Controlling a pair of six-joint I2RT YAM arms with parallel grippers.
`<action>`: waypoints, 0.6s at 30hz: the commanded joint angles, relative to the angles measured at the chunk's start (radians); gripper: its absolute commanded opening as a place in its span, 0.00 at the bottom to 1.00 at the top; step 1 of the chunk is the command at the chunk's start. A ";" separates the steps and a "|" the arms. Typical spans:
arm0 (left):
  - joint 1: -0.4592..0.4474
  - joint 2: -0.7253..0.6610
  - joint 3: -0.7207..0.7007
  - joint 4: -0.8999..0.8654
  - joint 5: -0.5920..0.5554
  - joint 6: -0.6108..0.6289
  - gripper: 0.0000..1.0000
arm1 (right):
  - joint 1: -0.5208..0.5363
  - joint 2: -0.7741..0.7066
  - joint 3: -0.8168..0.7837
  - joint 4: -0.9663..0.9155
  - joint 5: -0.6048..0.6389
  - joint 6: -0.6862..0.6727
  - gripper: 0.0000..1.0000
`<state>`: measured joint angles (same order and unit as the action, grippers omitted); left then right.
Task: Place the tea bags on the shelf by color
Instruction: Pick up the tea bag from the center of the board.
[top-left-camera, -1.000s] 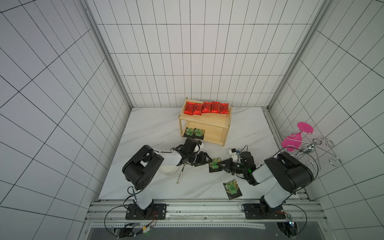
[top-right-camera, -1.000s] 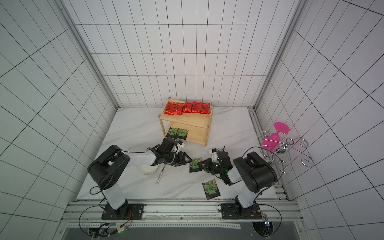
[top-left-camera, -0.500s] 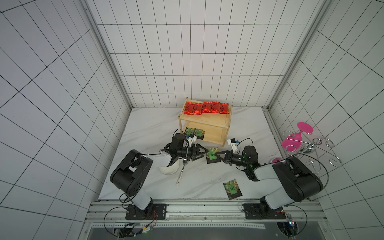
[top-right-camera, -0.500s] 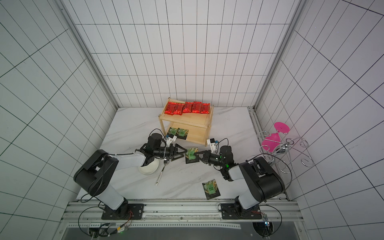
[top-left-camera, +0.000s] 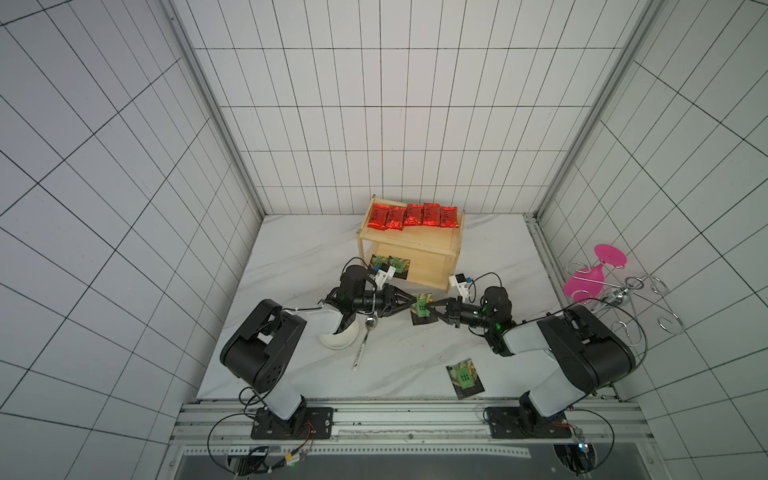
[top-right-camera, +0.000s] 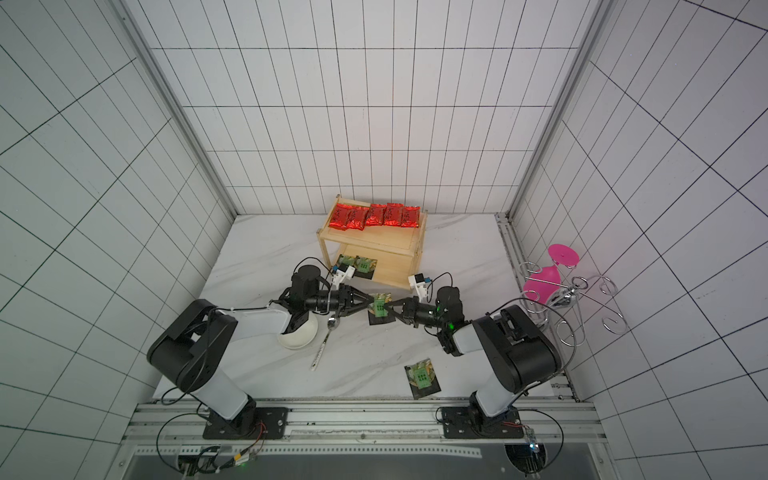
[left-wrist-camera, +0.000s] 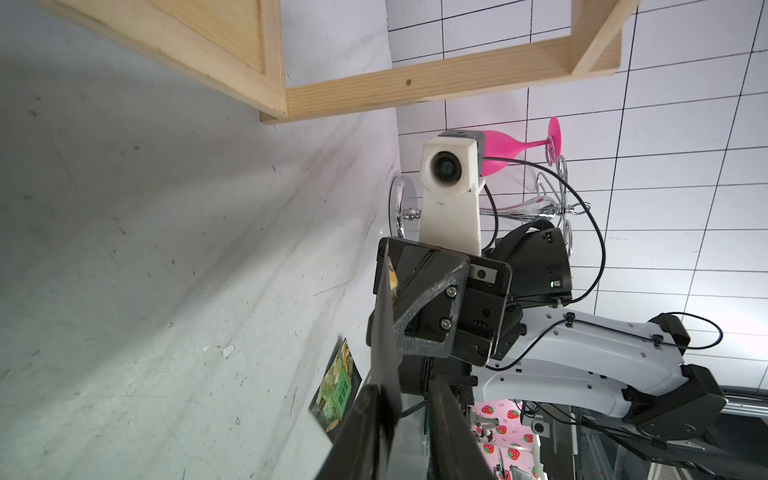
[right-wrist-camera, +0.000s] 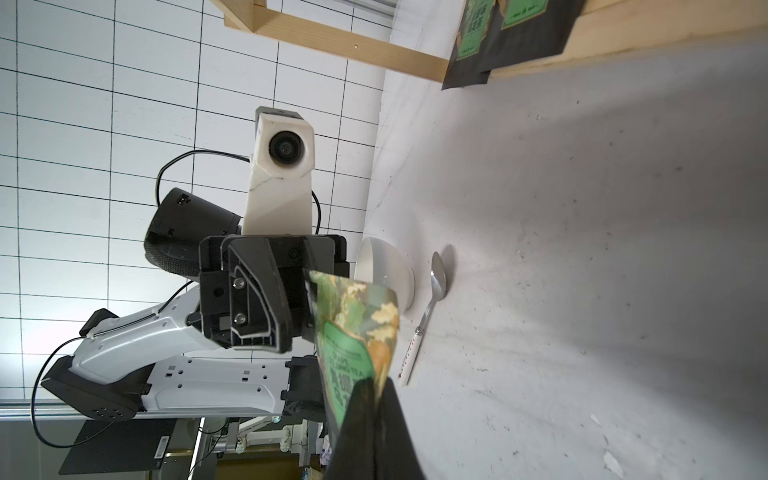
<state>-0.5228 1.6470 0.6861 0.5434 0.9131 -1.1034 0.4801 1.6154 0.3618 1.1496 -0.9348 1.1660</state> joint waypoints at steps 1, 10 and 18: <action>-0.005 0.007 0.005 -0.016 0.000 0.039 0.12 | 0.011 0.002 0.038 0.021 -0.036 0.012 0.00; 0.025 -0.041 0.004 -0.031 -0.047 0.014 0.00 | 0.041 -0.153 -0.071 -0.053 0.302 0.189 0.36; 0.035 -0.027 -0.032 0.216 -0.101 -0.138 0.00 | 0.318 -0.622 -0.053 -0.607 0.875 0.300 0.68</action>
<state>-0.4908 1.6062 0.6796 0.6109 0.8436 -1.1652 0.7483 1.0740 0.2932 0.7662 -0.3286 1.3960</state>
